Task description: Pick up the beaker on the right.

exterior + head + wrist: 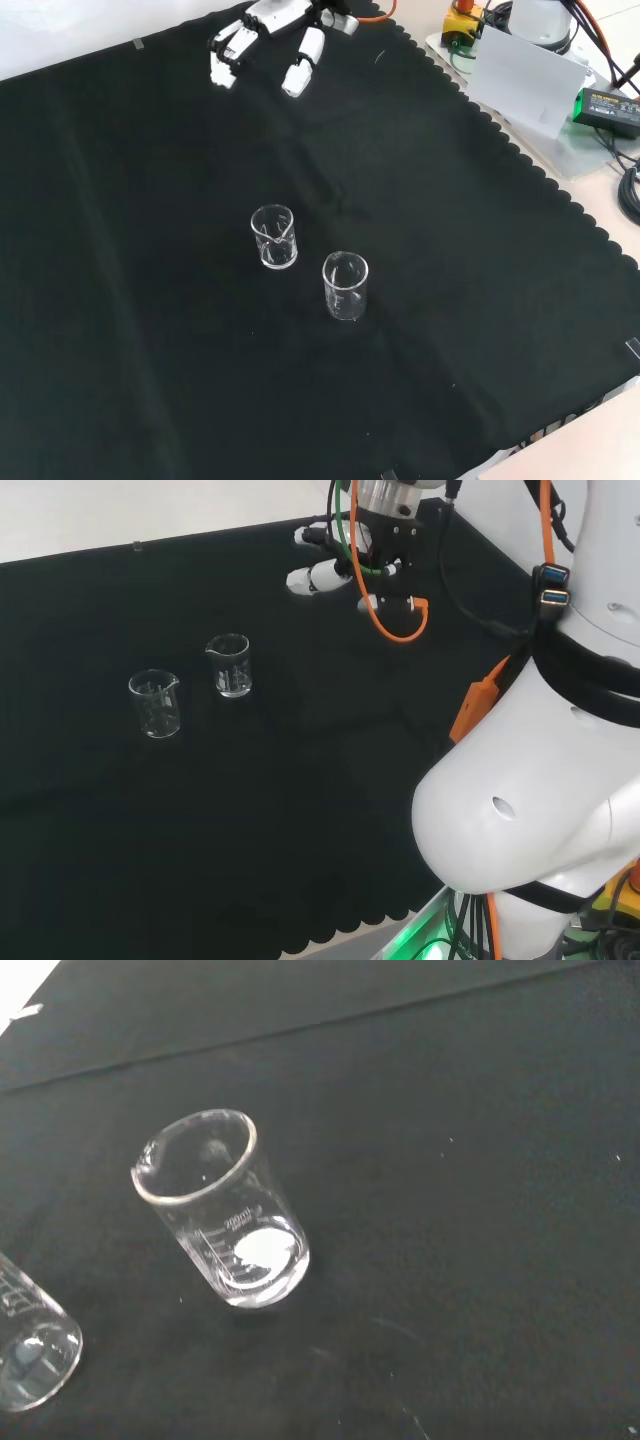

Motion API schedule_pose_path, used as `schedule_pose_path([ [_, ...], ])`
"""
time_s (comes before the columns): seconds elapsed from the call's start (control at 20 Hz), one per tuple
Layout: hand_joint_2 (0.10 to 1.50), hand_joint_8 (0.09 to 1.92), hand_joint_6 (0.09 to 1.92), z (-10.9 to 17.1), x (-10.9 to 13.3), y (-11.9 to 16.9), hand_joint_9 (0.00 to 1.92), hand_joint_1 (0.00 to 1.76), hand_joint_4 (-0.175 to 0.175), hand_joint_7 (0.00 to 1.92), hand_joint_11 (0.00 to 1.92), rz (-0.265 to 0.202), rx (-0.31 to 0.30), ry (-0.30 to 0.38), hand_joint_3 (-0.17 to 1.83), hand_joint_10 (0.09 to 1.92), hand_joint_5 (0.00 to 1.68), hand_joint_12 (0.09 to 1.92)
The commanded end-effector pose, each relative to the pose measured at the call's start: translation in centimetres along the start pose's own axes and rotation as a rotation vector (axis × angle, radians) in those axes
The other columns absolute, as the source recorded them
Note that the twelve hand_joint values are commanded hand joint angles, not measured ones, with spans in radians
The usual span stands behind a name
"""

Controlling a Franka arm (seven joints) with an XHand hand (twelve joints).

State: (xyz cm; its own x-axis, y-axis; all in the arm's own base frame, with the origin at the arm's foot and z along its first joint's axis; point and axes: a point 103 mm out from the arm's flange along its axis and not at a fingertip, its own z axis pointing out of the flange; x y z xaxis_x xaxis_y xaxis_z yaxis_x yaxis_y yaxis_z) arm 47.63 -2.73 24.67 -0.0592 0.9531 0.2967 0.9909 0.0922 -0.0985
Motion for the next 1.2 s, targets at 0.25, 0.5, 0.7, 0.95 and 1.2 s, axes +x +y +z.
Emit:
schedule_pose_path([
  [0.25, 0.66, 0.48, 0.09, 6.8, -1.2, 5.1, 0.17, 0.76, -0.043, 0.15, 0.00, -0.147, 0.005, 0.152, 0.58, 0.65, 0.24, 1.04],
  [0.5, 0.62, 0.53, 0.09, 8.9, -0.5, 6.1, 0.17, 0.76, -0.043, 0.15, 0.00, -0.206, 0.012, 0.172, 0.63, 0.66, 0.25, 0.99],
  [0.7, 0.60, 0.55, 0.09, 10.0, 0.5, 7.1, 0.19, 0.75, -0.044, 0.17, 0.00, -0.245, 0.049, 0.186, 0.64, 0.67, 0.25, 0.96],
  [0.95, 0.59, 0.55, 0.09, 11.6, 1.3, 7.7, 0.19, 0.74, -0.044, 0.17, 0.00, -0.281, 0.099, 0.210, 0.64, 0.67, 0.25, 0.96],
  [1.2, 0.57, 0.56, 0.09, 13.3, 1.7, 7.6, 0.19, 0.74, -0.044, 0.17, 0.00, -0.296, 0.130, 0.240, 0.64, 0.67, 0.25, 0.95],
])
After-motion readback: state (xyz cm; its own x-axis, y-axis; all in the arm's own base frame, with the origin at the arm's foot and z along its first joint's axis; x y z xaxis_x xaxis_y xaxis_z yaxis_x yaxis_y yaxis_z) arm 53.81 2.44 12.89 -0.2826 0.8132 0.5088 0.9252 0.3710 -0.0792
